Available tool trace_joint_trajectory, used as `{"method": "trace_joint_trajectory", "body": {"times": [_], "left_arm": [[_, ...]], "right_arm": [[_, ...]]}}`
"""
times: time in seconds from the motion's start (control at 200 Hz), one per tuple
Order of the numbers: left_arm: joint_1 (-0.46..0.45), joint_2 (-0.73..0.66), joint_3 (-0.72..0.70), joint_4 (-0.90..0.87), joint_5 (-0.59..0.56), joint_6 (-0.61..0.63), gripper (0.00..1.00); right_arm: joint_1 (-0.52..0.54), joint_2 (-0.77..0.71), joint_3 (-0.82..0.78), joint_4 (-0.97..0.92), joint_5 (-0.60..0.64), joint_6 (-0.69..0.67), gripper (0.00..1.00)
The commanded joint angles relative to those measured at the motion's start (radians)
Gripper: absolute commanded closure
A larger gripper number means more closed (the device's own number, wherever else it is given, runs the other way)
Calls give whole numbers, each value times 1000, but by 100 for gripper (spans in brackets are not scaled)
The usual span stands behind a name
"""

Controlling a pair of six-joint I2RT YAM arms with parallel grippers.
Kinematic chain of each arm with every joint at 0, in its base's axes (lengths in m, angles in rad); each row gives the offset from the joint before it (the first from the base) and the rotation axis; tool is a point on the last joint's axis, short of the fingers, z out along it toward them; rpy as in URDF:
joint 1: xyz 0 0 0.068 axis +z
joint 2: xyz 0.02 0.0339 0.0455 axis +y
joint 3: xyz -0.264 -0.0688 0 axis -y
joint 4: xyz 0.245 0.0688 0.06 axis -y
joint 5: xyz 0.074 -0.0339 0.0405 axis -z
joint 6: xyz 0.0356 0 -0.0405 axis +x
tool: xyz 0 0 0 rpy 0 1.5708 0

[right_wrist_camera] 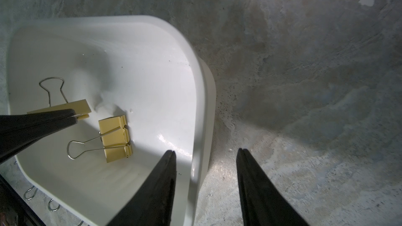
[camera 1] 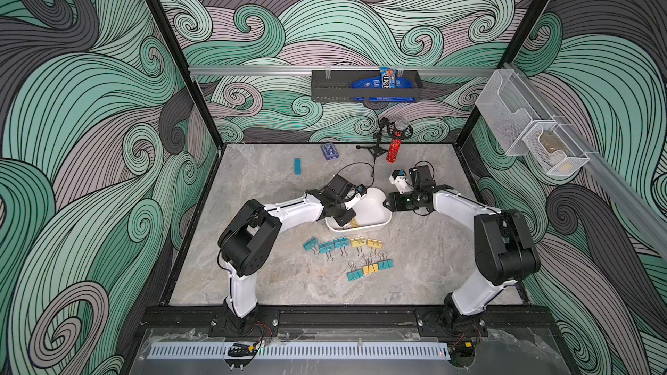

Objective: Take out the binder clips from the storage box
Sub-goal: Pick up the binder clip from the storage box.

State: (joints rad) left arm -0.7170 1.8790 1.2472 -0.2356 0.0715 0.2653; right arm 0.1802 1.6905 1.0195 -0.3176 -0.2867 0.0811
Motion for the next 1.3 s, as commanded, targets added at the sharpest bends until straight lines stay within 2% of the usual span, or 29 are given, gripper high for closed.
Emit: {"method": "trace_joint_trajectory", "body": {"times": [0.0,0.265,0.415,0.605,0.76,0.916,1.086,1.296], "left_arm": [[-4,-65,-1,73,14,-19,100],[-1,-195,-81,188,43,-63,100],[11,-303,-142,247,146,-119,100],[17,-464,-288,315,263,-220,100],[17,-623,-497,470,357,-330,96],[18,-747,-647,521,388,-442,95],[16,-843,-784,626,446,-536,95],[15,-891,-848,596,483,-597,94]], "right_arm": [[4,15,1,6,-2,-14,52],[4,14,2,7,0,-14,52],[5,13,4,7,0,-15,52],[5,11,2,7,-2,-15,52],[4,14,4,8,-6,-14,52],[5,15,3,9,-6,-13,53],[5,12,3,9,-9,-13,53],[4,10,1,8,-6,-13,53]]}}
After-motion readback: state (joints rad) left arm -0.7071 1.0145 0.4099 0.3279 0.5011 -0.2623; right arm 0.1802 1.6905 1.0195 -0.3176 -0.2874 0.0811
